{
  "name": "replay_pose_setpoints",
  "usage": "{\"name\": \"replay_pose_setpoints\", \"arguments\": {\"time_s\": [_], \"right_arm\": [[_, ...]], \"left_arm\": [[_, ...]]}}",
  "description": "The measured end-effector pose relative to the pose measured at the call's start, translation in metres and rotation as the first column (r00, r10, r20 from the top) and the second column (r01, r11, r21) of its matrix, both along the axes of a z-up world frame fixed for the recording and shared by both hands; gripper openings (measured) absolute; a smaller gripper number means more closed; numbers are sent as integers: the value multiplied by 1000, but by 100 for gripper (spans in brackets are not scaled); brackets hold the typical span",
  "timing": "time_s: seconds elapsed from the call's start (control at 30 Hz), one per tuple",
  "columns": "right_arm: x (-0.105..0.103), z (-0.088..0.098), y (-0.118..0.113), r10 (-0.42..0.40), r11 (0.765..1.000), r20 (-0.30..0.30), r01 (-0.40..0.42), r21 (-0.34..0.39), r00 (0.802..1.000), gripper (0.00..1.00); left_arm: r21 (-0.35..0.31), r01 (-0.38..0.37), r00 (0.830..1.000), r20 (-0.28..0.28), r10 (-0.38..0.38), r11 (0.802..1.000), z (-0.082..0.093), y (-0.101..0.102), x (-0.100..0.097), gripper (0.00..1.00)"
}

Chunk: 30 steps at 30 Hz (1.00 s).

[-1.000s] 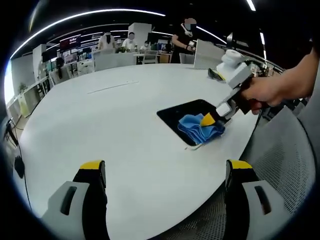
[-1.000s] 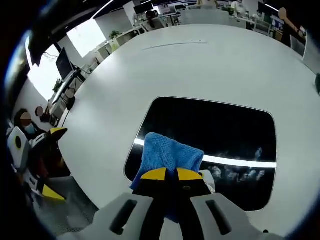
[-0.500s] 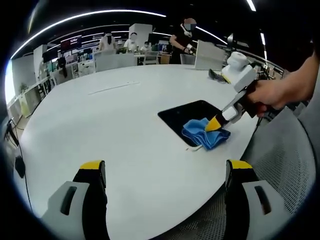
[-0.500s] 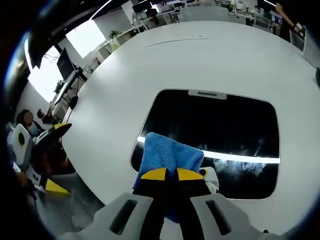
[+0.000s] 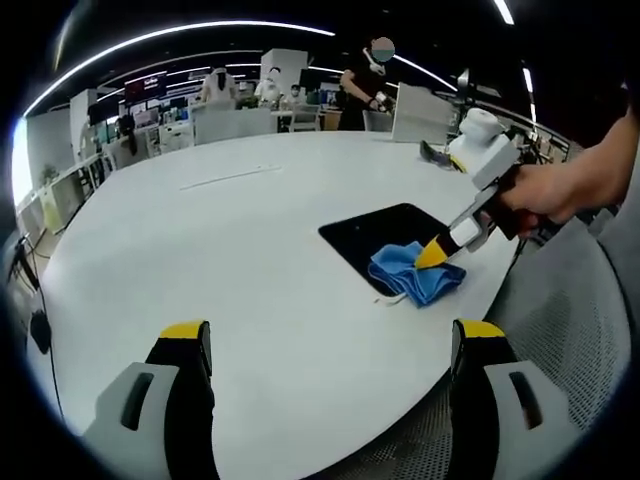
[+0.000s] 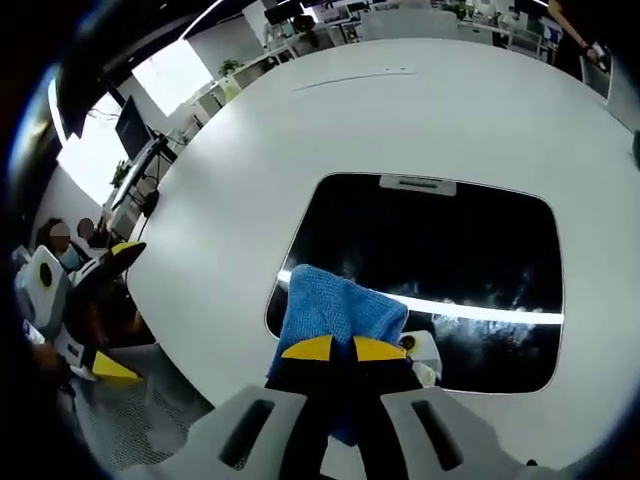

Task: Wipe the mirror surface with the cleaning cloth until all visible marks leave the cleaned area.

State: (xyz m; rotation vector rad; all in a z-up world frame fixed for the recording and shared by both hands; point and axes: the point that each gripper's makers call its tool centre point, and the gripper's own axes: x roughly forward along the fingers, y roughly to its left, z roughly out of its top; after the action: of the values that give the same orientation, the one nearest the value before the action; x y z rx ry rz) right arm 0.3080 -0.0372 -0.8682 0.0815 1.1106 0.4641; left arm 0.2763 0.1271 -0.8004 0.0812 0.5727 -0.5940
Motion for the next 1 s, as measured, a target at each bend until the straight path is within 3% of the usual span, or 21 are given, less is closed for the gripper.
{"name": "replay_pose_setpoints", "arguments": {"time_s": [1.0], "right_arm": [[-2, 0, -36, -33, 999, -9, 33, -3, 999, 0]], "left_arm": [[2, -5, 1000, 10, 5, 1000, 1, 1, 1, 99]]}}
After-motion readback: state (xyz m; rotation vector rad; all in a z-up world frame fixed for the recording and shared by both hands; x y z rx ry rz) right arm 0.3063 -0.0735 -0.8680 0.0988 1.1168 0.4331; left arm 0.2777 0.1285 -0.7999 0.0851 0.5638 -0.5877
